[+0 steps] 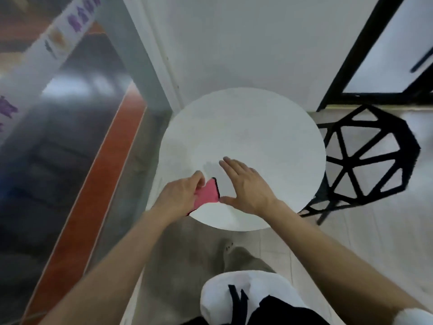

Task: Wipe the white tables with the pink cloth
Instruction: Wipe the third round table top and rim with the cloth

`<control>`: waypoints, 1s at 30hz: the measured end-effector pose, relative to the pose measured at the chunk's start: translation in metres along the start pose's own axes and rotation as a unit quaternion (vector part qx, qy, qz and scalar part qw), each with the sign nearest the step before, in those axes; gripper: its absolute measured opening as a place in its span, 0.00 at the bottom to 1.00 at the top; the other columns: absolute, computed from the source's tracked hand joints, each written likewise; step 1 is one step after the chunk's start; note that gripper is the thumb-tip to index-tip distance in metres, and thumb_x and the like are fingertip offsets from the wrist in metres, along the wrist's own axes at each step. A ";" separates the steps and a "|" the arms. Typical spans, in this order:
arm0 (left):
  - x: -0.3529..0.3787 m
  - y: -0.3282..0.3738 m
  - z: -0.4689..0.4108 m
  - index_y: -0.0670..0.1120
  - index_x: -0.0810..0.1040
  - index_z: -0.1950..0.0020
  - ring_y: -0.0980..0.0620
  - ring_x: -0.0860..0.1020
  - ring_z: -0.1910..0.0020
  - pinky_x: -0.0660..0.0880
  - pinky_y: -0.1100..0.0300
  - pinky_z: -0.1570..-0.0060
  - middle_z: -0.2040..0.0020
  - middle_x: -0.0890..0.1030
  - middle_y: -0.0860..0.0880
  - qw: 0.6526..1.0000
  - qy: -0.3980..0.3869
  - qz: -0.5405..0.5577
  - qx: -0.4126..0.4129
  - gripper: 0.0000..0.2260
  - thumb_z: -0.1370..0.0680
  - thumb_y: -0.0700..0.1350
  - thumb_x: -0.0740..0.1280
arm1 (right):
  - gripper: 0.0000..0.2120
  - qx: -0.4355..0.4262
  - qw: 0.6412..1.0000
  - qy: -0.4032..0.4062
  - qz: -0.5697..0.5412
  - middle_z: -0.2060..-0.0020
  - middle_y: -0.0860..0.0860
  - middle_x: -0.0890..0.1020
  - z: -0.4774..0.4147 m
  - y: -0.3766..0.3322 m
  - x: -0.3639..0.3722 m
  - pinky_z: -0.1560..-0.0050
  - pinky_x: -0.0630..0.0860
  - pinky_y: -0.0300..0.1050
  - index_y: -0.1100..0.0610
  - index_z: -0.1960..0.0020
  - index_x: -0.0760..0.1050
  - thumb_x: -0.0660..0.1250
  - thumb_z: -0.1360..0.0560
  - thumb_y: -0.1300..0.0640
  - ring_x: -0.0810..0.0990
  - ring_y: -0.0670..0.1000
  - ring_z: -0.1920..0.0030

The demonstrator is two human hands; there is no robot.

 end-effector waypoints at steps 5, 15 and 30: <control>-0.033 0.009 -0.110 0.58 0.69 0.46 0.47 0.81 0.58 0.80 0.47 0.55 0.54 0.84 0.55 0.994 0.004 0.007 0.107 0.15 0.22 0.38 0.66 | 0.09 0.068 0.986 0.042 -0.149 0.50 0.50 0.85 -0.057 0.038 -0.009 0.45 0.77 0.53 0.51 0.47 0.80 0.72 0.23 0.48 0.82 0.55 0.46; -0.018 -0.004 -0.232 0.54 0.79 0.32 0.53 0.83 0.41 0.80 0.52 0.42 0.40 0.84 0.57 0.958 -0.103 -0.086 0.255 0.18 0.20 0.43 0.75 | 0.07 0.309 0.927 0.173 -0.125 0.59 0.48 0.77 -0.058 0.091 -0.016 0.63 0.69 0.50 0.54 0.53 0.73 0.67 0.22 0.52 0.75 0.55 0.60; 0.044 -0.042 -0.387 0.60 0.40 0.12 0.41 0.44 0.12 0.61 0.41 0.19 0.11 0.41 0.44 0.705 -0.215 -0.419 0.531 0.64 0.33 0.64 0.83 | 0.22 0.634 0.726 0.260 -0.057 0.22 0.54 0.73 -0.087 0.070 0.137 0.20 0.66 0.57 0.51 0.24 0.75 0.63 0.15 0.44 0.68 0.59 0.20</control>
Point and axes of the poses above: each hand's wrist, its own z-axis away from the middle knuckle, its own x-axis out of the palm, y = z × x, the point moved 6 cm from there along -z, towards the middle knuckle
